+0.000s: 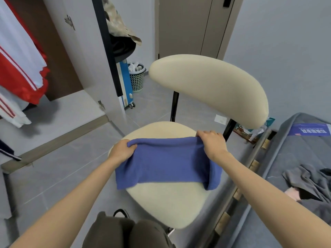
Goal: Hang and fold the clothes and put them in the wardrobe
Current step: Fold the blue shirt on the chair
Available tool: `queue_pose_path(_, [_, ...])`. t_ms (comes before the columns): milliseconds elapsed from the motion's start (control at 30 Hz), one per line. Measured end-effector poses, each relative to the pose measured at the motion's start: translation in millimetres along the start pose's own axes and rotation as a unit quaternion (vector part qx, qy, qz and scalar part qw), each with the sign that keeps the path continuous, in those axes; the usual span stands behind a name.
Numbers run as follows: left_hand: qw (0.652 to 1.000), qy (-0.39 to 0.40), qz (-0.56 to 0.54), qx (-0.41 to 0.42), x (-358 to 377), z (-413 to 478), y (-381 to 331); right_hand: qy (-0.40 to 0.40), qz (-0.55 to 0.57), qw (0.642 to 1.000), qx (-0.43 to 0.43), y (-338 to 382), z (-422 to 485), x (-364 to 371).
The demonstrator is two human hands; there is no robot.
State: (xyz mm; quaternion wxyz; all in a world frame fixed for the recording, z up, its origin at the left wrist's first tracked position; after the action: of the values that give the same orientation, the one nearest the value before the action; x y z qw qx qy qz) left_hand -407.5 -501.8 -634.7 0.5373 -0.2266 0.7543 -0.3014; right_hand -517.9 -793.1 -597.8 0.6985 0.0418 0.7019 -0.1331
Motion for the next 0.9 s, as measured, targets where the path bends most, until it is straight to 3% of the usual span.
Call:
queue_pose_path(133, [0.995,-0.058,0.078,-0.005,16,22,1,-0.054,0.046,0.997,0.02,4,30,21])
queue_pose_path(233, [0.974,-0.071,0.196,0.09,42,17,-5,-0.049,0.123,0.989,0.059,11,25,49])
queue_pose_path(333, [0.96,0.041,0.231,0.151,88,3,-14,0.039,0.158,0.976,0.142,16,3,82])
queue_pose_path(467, [0.929,0.214,0.275,0.127,150,-21,-14,0.107,0.181,0.949,0.236,11,-38,113])
queue_pose_path(600, [0.902,0.204,0.354,0.143,164,-26,-6,0.085,0.132,0.954,0.256,-8,-64,125])
queue_pose_path(733, [0.872,0.185,0.419,0.174,148,-25,-2,0.05,0.25,0.925,0.281,-37,-67,120])
queue_pose_path(800, [0.873,0.183,0.423,0.16,134,-25,3,0.027,0.383,0.878,0.287,-52,-60,111])
queue_pose_path(900, [0.882,0.178,0.415,0.133,116,-25,9,0.045,0.637,0.709,0.298,-56,-51,99])
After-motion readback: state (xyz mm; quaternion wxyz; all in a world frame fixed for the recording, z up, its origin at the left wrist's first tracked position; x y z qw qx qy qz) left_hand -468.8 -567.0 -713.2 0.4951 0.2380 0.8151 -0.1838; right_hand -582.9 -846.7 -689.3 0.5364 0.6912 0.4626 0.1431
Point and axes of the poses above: each hand's wrist, its own z-axis towards the middle knuckle, its own x-axis out of the palm, y = z × x, the point moved 3 cm from there along z, towards the middle knuckle, and after that the axes turned 3 degrees about -z, right-handed, at the moved point
